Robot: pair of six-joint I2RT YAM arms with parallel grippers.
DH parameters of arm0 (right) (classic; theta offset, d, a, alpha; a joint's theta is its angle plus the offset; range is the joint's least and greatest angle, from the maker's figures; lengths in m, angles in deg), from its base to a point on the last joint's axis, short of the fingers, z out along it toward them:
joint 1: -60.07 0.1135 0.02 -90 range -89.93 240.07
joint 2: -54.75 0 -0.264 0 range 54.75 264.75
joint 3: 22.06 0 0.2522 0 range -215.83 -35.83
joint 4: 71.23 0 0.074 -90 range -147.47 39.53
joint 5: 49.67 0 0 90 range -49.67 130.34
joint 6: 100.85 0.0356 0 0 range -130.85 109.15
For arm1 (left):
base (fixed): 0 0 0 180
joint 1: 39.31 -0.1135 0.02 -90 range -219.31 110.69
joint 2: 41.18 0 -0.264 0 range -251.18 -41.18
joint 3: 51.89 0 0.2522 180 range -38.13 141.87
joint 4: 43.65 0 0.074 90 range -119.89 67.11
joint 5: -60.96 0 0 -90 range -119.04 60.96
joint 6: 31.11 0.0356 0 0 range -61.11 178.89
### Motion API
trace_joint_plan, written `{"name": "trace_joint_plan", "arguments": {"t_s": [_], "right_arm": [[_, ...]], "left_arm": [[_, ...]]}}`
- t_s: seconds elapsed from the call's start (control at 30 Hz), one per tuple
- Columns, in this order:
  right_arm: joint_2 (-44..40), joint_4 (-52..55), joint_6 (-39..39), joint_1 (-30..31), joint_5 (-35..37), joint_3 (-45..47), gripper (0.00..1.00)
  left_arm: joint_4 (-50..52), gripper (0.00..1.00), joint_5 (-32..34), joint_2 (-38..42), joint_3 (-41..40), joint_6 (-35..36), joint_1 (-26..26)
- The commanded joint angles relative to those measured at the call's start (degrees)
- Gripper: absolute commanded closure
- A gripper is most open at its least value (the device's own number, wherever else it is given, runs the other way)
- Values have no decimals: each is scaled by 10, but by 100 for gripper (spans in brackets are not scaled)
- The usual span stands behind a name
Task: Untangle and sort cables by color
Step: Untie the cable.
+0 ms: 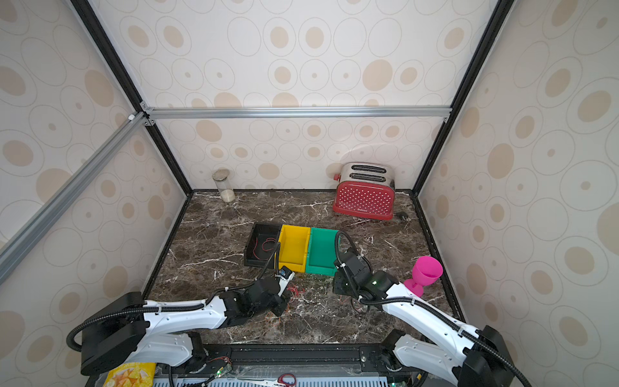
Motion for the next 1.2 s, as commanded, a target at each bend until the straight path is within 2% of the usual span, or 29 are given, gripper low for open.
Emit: {"name": "trace_joint_plan", "arguments": {"t_s": [0.0, 0.17, 0.37, 0.47, 0.63, 0.83, 1.03, 1.13, 1.17], "right_arm": [[6, 100, -9, -10, 71, -11, 77], [12, 113, -3, -24, 95, -9, 50], [19, 98, -2, -39, 89, 3, 33], [29, 75, 2, -46, 52, 19, 29], [39, 62, 31, -46, -13, 45, 30], [54, 61, 42, -41, -44, 68, 43], [64, 36, 42, -36, -64, 96, 77], [56, 39, 29, -36, -57, 82, 98], [49, 43, 24, -36, -54, 74, 100]], "left_arm": [[23, 96, 17, 8, -1, -15, -10], [21, 91, 15, 14, -7, -16, -11], [21, 87, 15, 23, -13, -16, -13], [20, 85, 14, 25, -15, -17, -14], [18, 85, 14, 31, -19, -22, -14], [8, 85, 9, 31, -25, -25, -14], [5, 84, 12, 32, -28, -29, -14], [7, 84, 11, 31, -25, -31, -15], [8, 85, 11, 30, -24, -31, -16]]}}
